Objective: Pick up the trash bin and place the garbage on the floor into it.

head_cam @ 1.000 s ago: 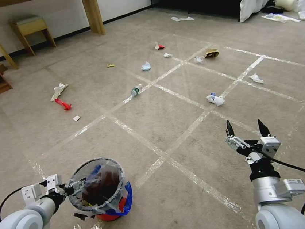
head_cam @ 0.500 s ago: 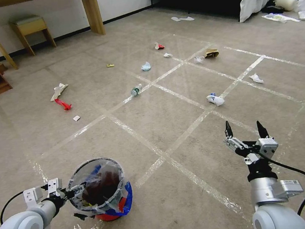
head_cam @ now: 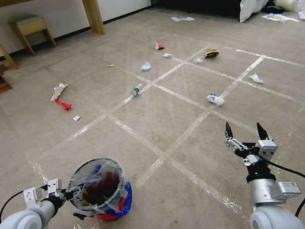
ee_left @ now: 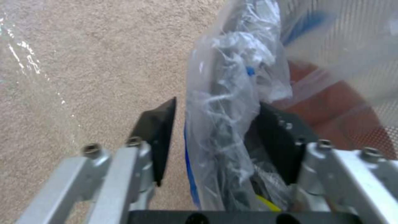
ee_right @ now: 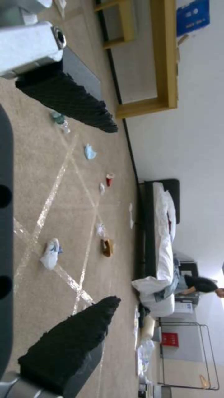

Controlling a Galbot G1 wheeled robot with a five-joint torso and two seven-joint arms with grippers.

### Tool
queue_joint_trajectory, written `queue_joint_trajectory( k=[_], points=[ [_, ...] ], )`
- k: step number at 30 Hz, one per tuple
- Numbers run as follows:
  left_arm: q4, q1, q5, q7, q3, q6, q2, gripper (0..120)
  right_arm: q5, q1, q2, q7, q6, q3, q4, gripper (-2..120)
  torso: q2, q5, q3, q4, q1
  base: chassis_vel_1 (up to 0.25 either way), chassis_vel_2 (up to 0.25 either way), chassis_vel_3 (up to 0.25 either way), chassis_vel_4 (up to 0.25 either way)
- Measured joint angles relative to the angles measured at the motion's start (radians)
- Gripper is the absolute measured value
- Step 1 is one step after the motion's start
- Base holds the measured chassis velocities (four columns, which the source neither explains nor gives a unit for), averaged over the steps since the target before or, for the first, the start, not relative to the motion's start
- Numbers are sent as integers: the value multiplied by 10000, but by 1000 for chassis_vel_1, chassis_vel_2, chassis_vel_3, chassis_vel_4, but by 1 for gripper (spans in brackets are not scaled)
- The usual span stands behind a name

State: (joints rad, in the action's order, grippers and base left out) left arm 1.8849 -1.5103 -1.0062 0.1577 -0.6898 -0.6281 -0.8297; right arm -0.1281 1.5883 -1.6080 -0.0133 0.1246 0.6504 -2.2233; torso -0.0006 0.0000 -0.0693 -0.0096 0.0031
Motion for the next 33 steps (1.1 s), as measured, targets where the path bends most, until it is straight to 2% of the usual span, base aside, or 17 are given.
queue_joint_trajectory(
  k=[3,5,6,8,9,11,12,14,18,25,26,27,28,30,32,33],
  points=[
    [22,-17,0,5,25,-7,36,43,-3,-2,-1,0,16,8,3,100,-1,0,0,0,0,0,0,0,0],
    [45,-37,0,14,93,-33,58,30,-17,22,-9,3,94,32,5,100,0,0,0,0,0,0,0,0,0],
    [45,-37,0,14,93,-33,58,30,-17,22,-9,3,94,32,5,100,0,0,0,0,0,0,0,0,0],
    [94,-63,8,73,129,-91,49,20,-35,38,1,22,133,49,7,100,0,1,0,0,0,0,0,0,0],
    [94,-63,8,73,129,-91,49,20,-35,38,1,22,133,49,7,100,0,1,0,0,0,0,0,0,0],
    [124,-87,29,133,134,-111,40,10,-52,23,36,42,153,60,18,100,0,3,-1,1,0,0,0,0,0],
    [124,-87,29,133,134,-111,40,10,-52,23,36,42,153,60,18,100,0,3,-1,1,0,0,0,0,0],
    [175,-120,20,130,109,-109,27,1,-67,13,56,54,162,58,20,100,0,1,-1,1,0,0,0,0,0],
    [245,-186,17,127,42,-115,4,1,-76,5,70,61,175,42,34,100,0,1,-1,-2,0,0,0,0,0],
    [733,-331,5,563,-396,-196,-552,1,-79,-21,205,194,76,-54,86,100,0,0,-1,1,0,0,0,0,0],
    [1045,-330,8,1070,-579,-254,-894,1,-36,96,297,242,-92,-53,19,100,-1,1,-1,1,0,0,0,0,0],
    [1045,-330,8,1070,-579,-254,-894,1,-36,96,297,242,-92,-53,19,100,-1,1,-1,1,0,0,0,0,0],
    [1463,-329,-108,1601,-762,-358,-1241,1,-41,214,406,295,-193,-55,-56,100,0,0,-1,2,0,0,0,0,0],
    [1604,-332,-148,1736,-823,-394,-1342,1,-43,241,442,324,-217,-58,-80,100,0,1,-1,1,0,0,0,0,0],
    [2489,-517,-287,2218,-1184,-463,-1826,1,-153,347,648,410,-390,-60,-250,100,-1,-1,-1,-3,0,0,0,0,0],
    [2489,-517,-287,2218,-1184,-463,-1826,1,-153,347,648,410,-390,-60,-250,100,-1,-1,-1,-3,0,0,0,0,0]
  ],
)
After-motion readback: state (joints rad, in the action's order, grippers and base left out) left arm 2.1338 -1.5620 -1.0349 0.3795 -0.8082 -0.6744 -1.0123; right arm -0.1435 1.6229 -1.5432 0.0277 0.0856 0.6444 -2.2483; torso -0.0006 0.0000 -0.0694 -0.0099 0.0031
